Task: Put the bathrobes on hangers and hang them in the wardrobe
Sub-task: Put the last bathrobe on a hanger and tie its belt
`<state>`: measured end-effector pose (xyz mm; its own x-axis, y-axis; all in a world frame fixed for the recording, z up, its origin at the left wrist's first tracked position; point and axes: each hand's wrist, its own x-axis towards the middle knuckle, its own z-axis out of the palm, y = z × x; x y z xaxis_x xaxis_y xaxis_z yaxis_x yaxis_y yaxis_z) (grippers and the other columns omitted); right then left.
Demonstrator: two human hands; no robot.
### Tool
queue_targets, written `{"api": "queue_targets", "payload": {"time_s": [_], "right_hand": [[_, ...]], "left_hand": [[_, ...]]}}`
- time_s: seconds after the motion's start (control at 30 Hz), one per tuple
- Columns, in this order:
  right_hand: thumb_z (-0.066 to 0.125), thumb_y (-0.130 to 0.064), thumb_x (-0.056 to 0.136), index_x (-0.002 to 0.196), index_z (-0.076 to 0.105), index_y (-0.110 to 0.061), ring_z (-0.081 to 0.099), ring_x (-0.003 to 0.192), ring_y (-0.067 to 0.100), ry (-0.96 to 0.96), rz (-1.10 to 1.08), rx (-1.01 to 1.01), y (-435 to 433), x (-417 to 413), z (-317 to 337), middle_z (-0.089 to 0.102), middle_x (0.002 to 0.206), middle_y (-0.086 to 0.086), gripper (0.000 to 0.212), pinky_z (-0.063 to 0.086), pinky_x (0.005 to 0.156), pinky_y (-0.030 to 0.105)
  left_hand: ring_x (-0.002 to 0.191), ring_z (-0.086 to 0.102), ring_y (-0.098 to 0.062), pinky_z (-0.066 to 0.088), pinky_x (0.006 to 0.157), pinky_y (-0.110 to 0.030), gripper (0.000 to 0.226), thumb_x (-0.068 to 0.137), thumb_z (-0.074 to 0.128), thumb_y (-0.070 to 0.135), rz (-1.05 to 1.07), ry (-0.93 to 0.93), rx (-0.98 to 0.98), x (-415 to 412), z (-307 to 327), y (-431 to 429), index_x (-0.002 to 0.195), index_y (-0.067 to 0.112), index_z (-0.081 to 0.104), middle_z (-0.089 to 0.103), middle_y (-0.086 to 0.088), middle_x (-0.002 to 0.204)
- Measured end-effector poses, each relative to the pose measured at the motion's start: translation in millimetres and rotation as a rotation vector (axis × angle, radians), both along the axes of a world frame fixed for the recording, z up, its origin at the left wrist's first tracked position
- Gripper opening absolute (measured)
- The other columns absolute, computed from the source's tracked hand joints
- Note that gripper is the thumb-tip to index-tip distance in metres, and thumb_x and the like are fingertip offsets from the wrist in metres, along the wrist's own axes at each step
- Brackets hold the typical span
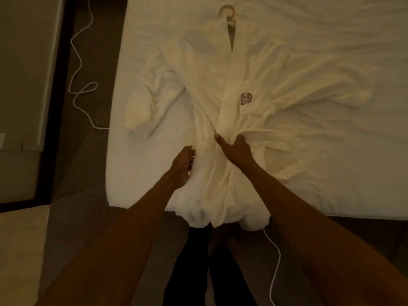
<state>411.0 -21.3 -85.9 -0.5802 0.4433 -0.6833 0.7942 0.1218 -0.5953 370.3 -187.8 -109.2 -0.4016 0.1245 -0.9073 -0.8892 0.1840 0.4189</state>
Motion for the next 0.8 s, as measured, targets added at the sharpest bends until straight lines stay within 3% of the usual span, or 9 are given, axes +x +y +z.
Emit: {"api": "queue_targets", "payload": {"time_s": [0.07,0.17,0.2,0.27,0.33,0.47,0.57,0.73,0.8], "right_hand": [[0.061,-0.071,0.077,0.149,0.017,0.002,0.034,0.140,0.031,-0.056,-0.004,-0.001,-10,-18,6,0.031,0.153,0.017,0.112,0.030,0.112,0.038],[0.068,-0.067,0.073,0.150,0.001,0.005,0.027,0.143,0.031,-0.136,0.110,0.024,-14,-36,7,0.022,0.157,0.018,0.125,0.028,0.113,0.036],[0.072,-0.061,0.074,0.149,0.006,0.006,0.029,0.142,0.032,-0.158,0.178,0.063,-14,-39,4,0.026,0.155,0.019,0.121,0.029,0.111,0.036],[0.075,-0.042,0.080,0.142,0.030,0.006,0.039,0.134,0.034,-0.162,0.290,0.198,-10,-42,1,0.039,0.146,0.021,0.090,0.034,0.106,0.036],[0.072,-0.030,0.084,0.132,0.043,0.005,0.044,0.128,0.037,-0.128,0.326,0.288,-1,-42,-2,0.047,0.137,0.024,0.066,0.037,0.101,0.036],[0.075,-0.029,0.081,0.130,0.049,0.004,0.048,0.123,0.038,-0.080,0.294,0.293,32,-25,-1,0.052,0.132,0.024,0.065,0.040,0.099,0.040],[0.077,-0.032,0.080,0.125,0.056,0.003,0.054,0.115,0.039,-0.065,0.276,0.320,57,-2,-4,0.058,0.124,0.023,0.061,0.047,0.095,0.044],[0.076,-0.031,0.081,0.118,0.061,0.002,0.058,0.108,0.038,-0.033,0.232,0.348,77,21,-6,0.063,0.118,0.022,0.052,0.046,0.088,0.041],[0.075,-0.031,0.082,0.115,0.061,0.003,0.058,0.107,0.038,-0.008,0.224,0.351,78,24,-6,0.063,0.116,0.022,0.049,0.045,0.086,0.040]], "left_hand": [[0.081,0.055,-0.018,0.042,0.075,-0.032,0.026,0.091,0.049,0.037,0.013,-0.091,0.124,5,9,-4,0.085,0.019,0.066,0.065,0.000,0.088],[0.084,0.056,-0.019,0.041,0.083,-0.032,0.029,0.085,0.046,0.022,-0.095,-0.218,0.272,8,18,-14,0.080,0.018,0.075,0.069,0.001,0.084],[0.089,0.057,-0.019,0.040,0.088,-0.032,0.033,0.084,0.044,0.015,-0.136,-0.254,0.324,8,20,-18,0.087,0.018,0.077,0.071,0.001,0.090],[0.099,0.057,-0.018,0.041,0.092,-0.030,0.042,0.084,0.042,0.003,-0.197,-0.288,0.385,6,18,-26,0.108,0.016,0.075,0.071,0.002,0.105],[0.108,0.058,-0.019,0.045,0.094,-0.030,0.046,0.087,0.042,-0.002,-0.237,-0.220,0.347,-2,13,-32,0.123,0.012,0.067,0.068,0.000,0.120],[0.089,0.065,-0.023,0.051,0.087,-0.033,0.033,0.099,0.042,0.005,-0.121,0.058,0.088,-20,-6,-34,0.119,0.008,0.067,0.067,-0.014,0.119],[0.096,0.063,-0.022,0.050,0.089,-0.036,0.031,0.100,0.049,0.014,-0.103,0.143,0.066,-34,-16,-15,0.128,0.014,0.063,0.066,-0.010,0.123],[0.122,0.054,-0.018,0.046,0.089,-0.030,0.063,0.092,0.067,0.033,-0.360,0.149,0.104,-31,-22,40,0.148,0.022,0.041,0.054,0.002,0.139],[0.119,0.057,-0.020,0.050,0.091,-0.034,0.063,0.089,0.070,0.036,-0.513,0.110,0.115,-22,-22,56,0.145,0.020,0.046,0.058,-0.001,0.136]]}}
